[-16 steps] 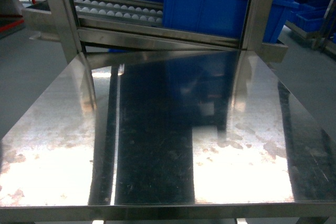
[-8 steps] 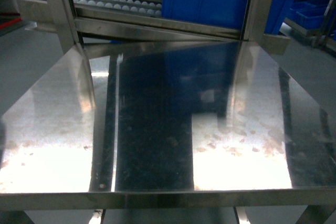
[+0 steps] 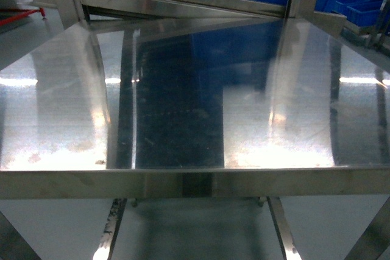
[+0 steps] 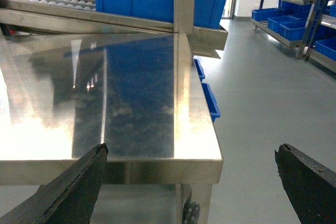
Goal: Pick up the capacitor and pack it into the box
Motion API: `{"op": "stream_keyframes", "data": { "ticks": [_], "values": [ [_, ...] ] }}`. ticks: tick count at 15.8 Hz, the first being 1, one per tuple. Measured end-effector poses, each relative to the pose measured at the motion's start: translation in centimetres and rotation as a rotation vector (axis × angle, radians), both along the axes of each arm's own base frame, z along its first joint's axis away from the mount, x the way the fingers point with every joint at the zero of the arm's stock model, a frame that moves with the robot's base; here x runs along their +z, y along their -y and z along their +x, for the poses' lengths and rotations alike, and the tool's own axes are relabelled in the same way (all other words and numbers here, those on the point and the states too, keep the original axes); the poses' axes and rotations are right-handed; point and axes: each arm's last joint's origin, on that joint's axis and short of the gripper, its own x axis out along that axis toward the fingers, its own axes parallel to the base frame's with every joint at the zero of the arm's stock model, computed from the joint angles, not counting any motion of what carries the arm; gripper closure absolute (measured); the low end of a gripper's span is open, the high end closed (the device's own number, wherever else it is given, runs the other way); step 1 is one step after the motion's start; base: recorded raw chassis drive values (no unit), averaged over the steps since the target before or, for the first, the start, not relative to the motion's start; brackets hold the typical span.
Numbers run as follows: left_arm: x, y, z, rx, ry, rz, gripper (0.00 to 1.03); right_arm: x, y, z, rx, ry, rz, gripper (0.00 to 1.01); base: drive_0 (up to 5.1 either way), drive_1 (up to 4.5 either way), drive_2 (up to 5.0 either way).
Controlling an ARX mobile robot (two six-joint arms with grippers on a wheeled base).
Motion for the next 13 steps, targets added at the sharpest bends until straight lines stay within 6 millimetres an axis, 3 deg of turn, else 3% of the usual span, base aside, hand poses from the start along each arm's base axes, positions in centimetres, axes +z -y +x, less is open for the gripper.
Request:
{"op": "stream_keyframes", "data": {
  "ticks": [13],
  "values": [
    [-0.01,0.00,0.00,0.000,-0.001,0.000,0.59,0.00,0.00,0.00,0.001,0.000,0.000,0.03,0.0,0.00,0.0]
  ]
}}
